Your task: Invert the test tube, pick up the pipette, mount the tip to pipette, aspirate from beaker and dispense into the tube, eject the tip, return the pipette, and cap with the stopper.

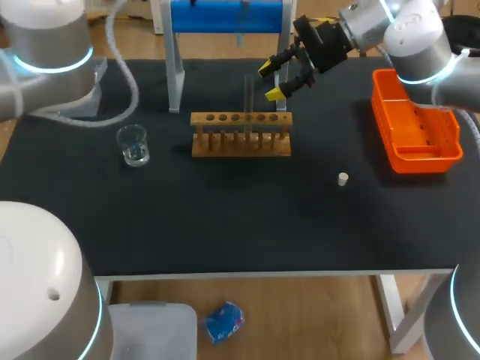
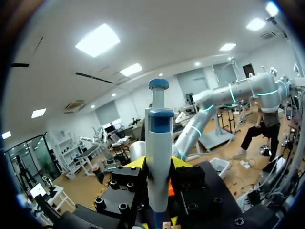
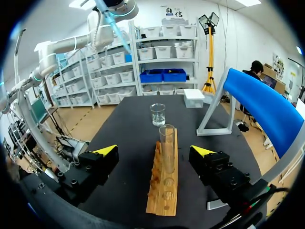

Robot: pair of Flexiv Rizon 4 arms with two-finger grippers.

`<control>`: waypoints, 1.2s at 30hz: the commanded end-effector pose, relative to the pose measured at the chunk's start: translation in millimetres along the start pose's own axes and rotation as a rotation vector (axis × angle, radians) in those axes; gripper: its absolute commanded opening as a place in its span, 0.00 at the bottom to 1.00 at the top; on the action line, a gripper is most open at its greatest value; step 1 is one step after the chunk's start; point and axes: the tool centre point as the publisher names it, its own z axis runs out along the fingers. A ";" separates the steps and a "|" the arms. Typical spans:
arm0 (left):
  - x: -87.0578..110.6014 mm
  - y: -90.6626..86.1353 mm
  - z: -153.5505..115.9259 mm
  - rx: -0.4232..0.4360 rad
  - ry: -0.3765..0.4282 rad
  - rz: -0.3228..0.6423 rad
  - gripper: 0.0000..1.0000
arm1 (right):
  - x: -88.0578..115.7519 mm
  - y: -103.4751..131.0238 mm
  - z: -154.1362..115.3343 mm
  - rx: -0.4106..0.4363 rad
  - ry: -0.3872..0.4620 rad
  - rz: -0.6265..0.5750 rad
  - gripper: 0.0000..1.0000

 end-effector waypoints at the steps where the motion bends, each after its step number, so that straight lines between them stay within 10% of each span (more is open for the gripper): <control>1: -8.2 8.8 30.5 0.003 0.044 -0.012 0.00 | -1.0 0.4 -0.8 0.004 0.004 0.001 1.00; 8: -14.9 32.7 30.5 -0.024 0.040 -0.065 0.00 | -1.0 0.4 -0.8 0.004 0.004 0.001 1.00; 36: -22.9 36.8 28.0 -0.009 0.018 -0.103 0.00 | -1.0 0.4 -0.8 0.004 0.004 0.001 1.00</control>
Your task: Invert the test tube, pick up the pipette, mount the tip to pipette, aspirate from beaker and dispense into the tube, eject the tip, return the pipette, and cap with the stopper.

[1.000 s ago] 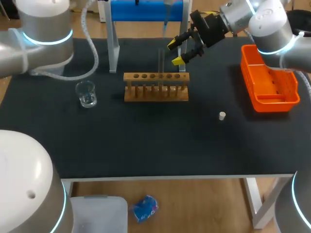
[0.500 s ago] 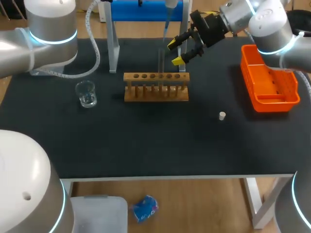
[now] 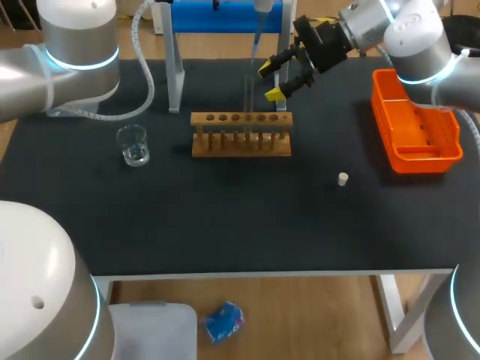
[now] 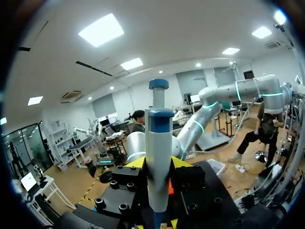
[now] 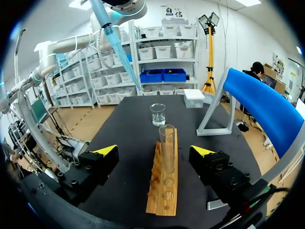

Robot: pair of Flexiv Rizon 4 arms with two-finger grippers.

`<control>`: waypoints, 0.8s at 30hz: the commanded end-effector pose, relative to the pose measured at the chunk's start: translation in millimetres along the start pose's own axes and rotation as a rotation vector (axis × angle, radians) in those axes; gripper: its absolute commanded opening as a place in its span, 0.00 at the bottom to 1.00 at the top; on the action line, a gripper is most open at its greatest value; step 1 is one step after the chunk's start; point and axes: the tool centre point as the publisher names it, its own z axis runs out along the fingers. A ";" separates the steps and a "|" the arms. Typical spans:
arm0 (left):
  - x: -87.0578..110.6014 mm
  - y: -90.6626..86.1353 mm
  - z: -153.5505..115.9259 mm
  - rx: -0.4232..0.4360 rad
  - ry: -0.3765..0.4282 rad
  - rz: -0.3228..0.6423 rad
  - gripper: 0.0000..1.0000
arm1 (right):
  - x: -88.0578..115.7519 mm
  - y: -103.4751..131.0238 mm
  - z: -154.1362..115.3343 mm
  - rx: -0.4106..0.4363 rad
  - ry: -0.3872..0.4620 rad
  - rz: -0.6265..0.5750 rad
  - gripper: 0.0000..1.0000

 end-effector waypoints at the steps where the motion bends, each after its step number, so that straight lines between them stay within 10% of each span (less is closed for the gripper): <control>1: -5.7 2.6 -1.1 0.005 -0.013 -0.026 0.00 | -0.9 0.4 -0.8 0.004 0.004 0.001 1.00; 24: -25.5 32.5 -1.1 0.025 -0.037 -0.128 0.00 | -0.9 0.4 -0.8 0.004 0.004 0.001 1.00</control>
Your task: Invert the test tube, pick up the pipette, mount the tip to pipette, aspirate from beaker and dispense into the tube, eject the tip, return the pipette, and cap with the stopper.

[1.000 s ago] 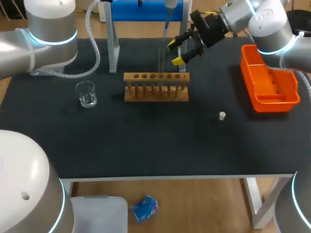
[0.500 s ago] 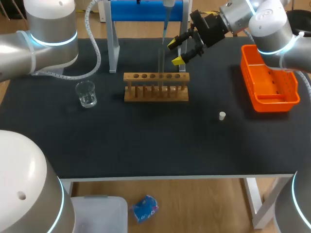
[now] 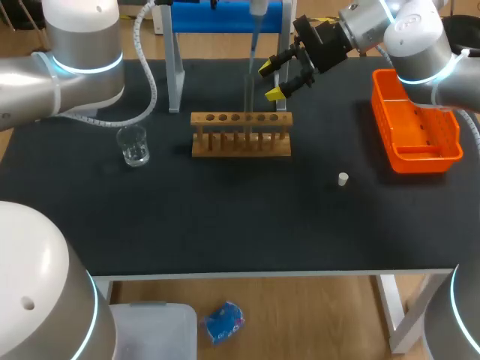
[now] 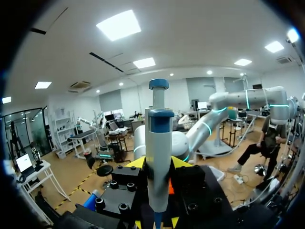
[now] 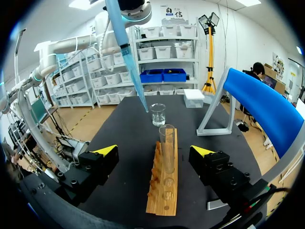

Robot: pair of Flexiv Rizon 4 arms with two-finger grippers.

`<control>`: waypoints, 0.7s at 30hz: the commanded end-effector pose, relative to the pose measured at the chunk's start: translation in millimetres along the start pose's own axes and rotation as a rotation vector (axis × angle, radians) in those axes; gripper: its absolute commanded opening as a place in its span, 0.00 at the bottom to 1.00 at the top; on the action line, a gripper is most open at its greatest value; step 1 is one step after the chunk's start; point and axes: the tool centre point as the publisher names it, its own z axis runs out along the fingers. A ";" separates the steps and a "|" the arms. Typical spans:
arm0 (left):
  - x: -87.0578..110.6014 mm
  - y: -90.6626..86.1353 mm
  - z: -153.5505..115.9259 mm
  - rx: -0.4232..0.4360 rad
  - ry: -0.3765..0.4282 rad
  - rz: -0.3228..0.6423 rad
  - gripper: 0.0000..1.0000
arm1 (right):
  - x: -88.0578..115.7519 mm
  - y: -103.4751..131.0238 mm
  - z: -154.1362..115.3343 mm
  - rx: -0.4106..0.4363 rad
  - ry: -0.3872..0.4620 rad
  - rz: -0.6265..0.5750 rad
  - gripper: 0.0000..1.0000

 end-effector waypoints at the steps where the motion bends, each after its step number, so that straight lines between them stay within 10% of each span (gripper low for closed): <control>1: -4.4 4.5 1.5 0.006 0.006 -0.004 0.00 | -0.9 0.4 -0.8 0.004 0.004 0.001 1.00; 21: -20.0 25.4 6.0 0.009 0.010 -0.028 0.00 | -0.9 0.4 -0.8 0.004 0.004 0.001 1.00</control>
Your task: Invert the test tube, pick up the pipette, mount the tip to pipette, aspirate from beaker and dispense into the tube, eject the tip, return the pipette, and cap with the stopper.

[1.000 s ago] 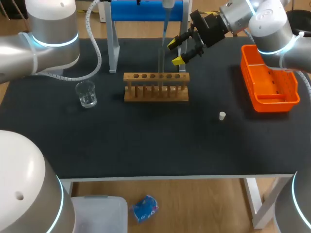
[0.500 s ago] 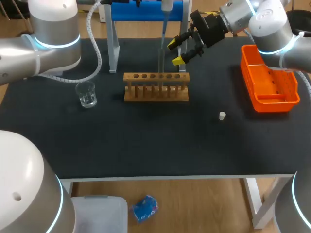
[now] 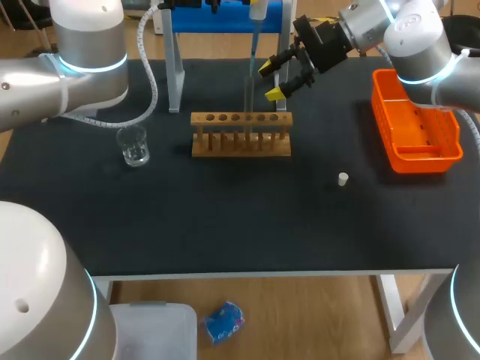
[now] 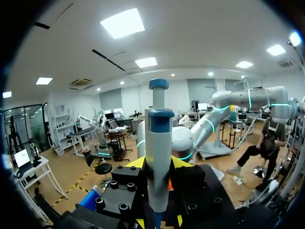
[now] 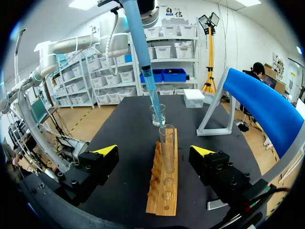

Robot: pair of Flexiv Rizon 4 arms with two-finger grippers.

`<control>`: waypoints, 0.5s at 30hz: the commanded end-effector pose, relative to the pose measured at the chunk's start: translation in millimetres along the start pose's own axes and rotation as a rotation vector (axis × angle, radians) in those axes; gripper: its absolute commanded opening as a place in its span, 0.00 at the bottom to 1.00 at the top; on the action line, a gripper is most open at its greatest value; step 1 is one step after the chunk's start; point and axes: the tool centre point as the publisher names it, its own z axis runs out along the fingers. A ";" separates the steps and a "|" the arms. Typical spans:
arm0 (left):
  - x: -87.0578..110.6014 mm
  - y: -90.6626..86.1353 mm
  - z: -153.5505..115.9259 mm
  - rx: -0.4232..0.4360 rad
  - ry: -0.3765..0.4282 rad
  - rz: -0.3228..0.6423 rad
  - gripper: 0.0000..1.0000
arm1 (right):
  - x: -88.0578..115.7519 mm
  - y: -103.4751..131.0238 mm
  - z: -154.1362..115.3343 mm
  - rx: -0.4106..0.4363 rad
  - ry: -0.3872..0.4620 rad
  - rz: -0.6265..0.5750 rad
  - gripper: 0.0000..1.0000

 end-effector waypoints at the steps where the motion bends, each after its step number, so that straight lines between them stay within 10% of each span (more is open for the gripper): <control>1: -3.1 3.9 0.3 0.004 0.003 -0.001 0.00 | -0.9 0.4 -0.8 0.004 0.004 0.001 1.00; 15: -3.1 10.2 -2.4 -0.013 -0.019 -0.007 0.00 | -0.9 0.4 -0.8 0.004 0.004 0.001 1.00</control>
